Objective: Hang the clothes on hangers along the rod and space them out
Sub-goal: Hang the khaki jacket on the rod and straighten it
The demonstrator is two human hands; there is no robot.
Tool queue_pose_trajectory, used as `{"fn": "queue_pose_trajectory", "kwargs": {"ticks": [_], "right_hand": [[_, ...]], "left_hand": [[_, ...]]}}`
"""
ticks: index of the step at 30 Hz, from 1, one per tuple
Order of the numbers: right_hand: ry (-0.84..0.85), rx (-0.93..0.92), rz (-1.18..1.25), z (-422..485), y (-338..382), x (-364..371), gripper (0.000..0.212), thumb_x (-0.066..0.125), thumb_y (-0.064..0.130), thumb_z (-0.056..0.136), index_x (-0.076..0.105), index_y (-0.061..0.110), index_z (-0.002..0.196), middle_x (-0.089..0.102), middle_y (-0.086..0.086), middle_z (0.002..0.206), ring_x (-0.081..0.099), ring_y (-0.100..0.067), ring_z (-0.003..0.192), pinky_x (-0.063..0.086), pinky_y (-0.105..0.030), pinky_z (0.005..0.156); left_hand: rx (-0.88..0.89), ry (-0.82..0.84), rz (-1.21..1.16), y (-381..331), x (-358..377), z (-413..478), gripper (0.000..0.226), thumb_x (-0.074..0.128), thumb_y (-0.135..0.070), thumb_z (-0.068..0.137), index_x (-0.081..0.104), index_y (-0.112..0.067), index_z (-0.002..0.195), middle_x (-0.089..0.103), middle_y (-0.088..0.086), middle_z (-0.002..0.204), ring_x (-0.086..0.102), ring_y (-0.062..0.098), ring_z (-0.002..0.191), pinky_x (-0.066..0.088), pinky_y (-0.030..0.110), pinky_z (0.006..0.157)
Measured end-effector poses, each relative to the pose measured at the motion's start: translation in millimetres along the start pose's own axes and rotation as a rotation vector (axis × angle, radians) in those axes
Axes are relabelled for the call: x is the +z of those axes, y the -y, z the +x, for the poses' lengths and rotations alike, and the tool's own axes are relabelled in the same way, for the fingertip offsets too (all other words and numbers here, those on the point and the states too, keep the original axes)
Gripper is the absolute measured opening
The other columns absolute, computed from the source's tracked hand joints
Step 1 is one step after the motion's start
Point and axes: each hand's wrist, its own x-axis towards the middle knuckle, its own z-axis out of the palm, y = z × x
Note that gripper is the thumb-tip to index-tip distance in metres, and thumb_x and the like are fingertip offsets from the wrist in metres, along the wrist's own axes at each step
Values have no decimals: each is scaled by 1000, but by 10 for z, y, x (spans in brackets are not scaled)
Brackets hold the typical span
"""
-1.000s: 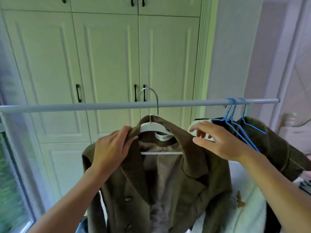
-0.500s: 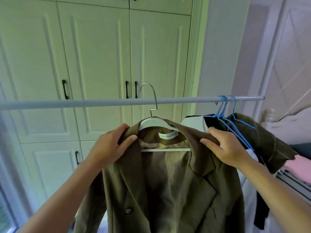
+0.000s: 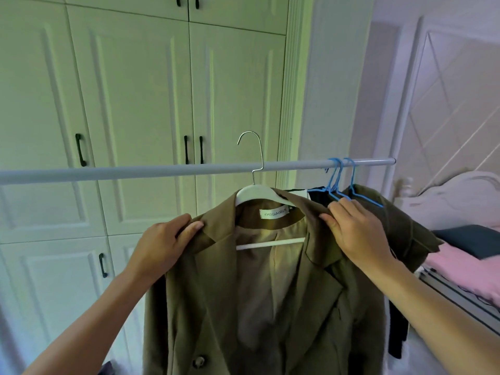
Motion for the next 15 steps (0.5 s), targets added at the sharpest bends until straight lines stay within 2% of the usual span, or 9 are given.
{"fn": "queue_pose_trajectory", "kwargs": {"ticks": [3, 5, 7, 9, 10, 12, 13, 15], "right_hand": [[-17, 47, 97, -71, -23, 48, 45, 44, 39, 105, 72, 6, 95, 67, -5, 85, 67, -22, 78, 58, -38, 61], [16, 75, 217, -54, -32, 42, 53, 37, 46, 107, 71, 7, 97, 65, -1, 84, 66, -19, 75, 56, -37, 58], [116, 96, 381, -16, 6, -4, 60, 29, 57, 105, 68, 12, 98, 63, 3, 80, 64, -15, 72, 51, -31, 61], [246, 122, 500, -15, 48, -10, 61, 28, 61, 103, 68, 15, 109, 70, 4, 86, 67, -11, 78, 50, -30, 68], [323, 136, 520, -12, 72, -4, 68, 26, 65, 101, 68, 14, 119, 73, 4, 90, 68, -10, 82, 52, -30, 72], [473, 159, 555, -5, 116, 12, 88, 18, 79, 93, 65, 13, 127, 70, 8, 81, 67, -5, 76, 51, -28, 70], [519, 163, 577, 5, 135, 17, 91, 16, 84, 89, 65, 15, 123, 67, 8, 74, 65, -5, 71, 49, -28, 66], [548, 153, 593, 35, 153, 8, 86, 16, 87, 87, 65, 20, 110, 67, 2, 71, 66, -11, 68, 53, -41, 65]], "left_hand": [[19, 5, -10, -55, -39, -5, 53, 39, -67, 99, 52, -21, 75, 57, -3, 58, 58, 16, 57, 49, 41, 57], [32, -6, -24, -99, -75, -12, 45, 42, -60, 98, 49, -24, 73, 54, -5, 55, 56, 16, 55, 46, 38, 56], [60, -37, 7, -104, -88, -29, 42, 44, -56, 100, 50, -25, 74, 52, -7, 55, 54, 15, 53, 44, 34, 54], [128, -83, 87, -98, -70, -51, 45, 41, -54, 106, 55, -22, 78, 54, -7, 59, 53, 17, 54, 43, 34, 52], [166, -112, 118, -99, -60, -59, 44, 40, -51, 106, 56, -20, 79, 53, -8, 61, 51, 18, 54, 42, 34, 51], [218, -174, 133, -93, -67, -71, 45, 37, -46, 107, 57, -17, 79, 48, -9, 63, 46, 18, 53, 38, 31, 49], [237, -204, 138, -87, -79, -75, 48, 35, -44, 108, 58, -15, 78, 47, -9, 64, 45, 18, 53, 38, 31, 48], [279, -248, 168, -61, -81, -89, 55, 32, -44, 110, 63, -11, 79, 51, -5, 66, 49, 20, 54, 42, 32, 48]]}}
